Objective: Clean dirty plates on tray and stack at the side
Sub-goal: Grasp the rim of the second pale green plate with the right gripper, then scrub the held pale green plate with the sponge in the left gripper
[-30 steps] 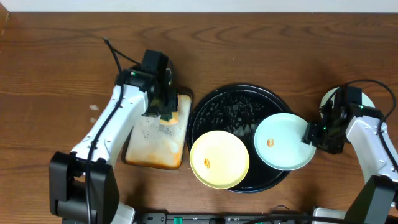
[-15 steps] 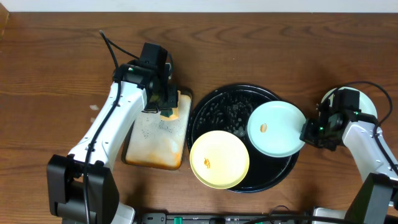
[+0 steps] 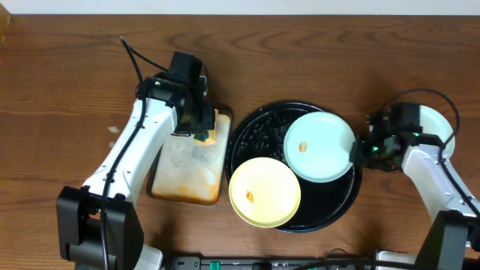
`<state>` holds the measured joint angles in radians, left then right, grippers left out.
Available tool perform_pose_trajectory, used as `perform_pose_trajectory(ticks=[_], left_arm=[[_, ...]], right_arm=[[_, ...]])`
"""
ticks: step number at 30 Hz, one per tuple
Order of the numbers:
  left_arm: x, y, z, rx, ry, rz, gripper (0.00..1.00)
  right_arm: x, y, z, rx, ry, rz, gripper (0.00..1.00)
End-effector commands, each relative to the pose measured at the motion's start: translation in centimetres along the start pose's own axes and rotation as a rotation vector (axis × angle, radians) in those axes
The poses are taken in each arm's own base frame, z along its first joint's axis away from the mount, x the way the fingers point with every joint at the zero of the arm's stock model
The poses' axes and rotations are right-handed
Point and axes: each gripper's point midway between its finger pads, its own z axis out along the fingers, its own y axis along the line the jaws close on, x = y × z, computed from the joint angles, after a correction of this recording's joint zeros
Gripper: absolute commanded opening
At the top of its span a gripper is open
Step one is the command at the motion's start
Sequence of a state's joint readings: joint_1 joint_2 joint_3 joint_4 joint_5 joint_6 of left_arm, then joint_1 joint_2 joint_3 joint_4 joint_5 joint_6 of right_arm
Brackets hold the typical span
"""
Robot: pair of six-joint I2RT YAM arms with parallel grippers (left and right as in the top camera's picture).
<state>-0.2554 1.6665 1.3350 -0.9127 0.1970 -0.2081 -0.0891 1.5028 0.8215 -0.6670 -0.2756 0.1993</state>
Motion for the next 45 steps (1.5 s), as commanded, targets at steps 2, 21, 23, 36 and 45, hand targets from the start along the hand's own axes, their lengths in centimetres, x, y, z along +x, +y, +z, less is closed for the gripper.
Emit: perform_pose_trajectory(ticks=[2, 21, 23, 36, 45], left_arm=[[-0.6, -0.4, -1.0, 0.014, -0.032, 0.014, 0.08], [0.4, -12.8, 0.3, 0.208, -0.109, 0.138, 0.08], [1.1, -15.5, 1.3, 0.25, -0.106, 0.176, 0.08], [4.8, -24.2, 8.6, 0.471, 0.062, 0.135, 0.08], [7.0, -26.7, 10.2, 0.569, 0.147, 0.163, 0.08]], right_arm=[[-0.1, -0.3, 0.0, 0.109, -0.021, -0.019, 0.01], [-0.1, -0.3, 0.1, 0.147, -0.033, -0.013, 0.01], [-0.1, -0.5, 0.1, 0.156, -0.034, -0.013, 0.01], [0.4, -1.1, 0.0, 0.2, -0.017, -0.008, 0.01], [0.5, -1.1, 0.0, 0.201, -0.016, -0.008, 0.01]])
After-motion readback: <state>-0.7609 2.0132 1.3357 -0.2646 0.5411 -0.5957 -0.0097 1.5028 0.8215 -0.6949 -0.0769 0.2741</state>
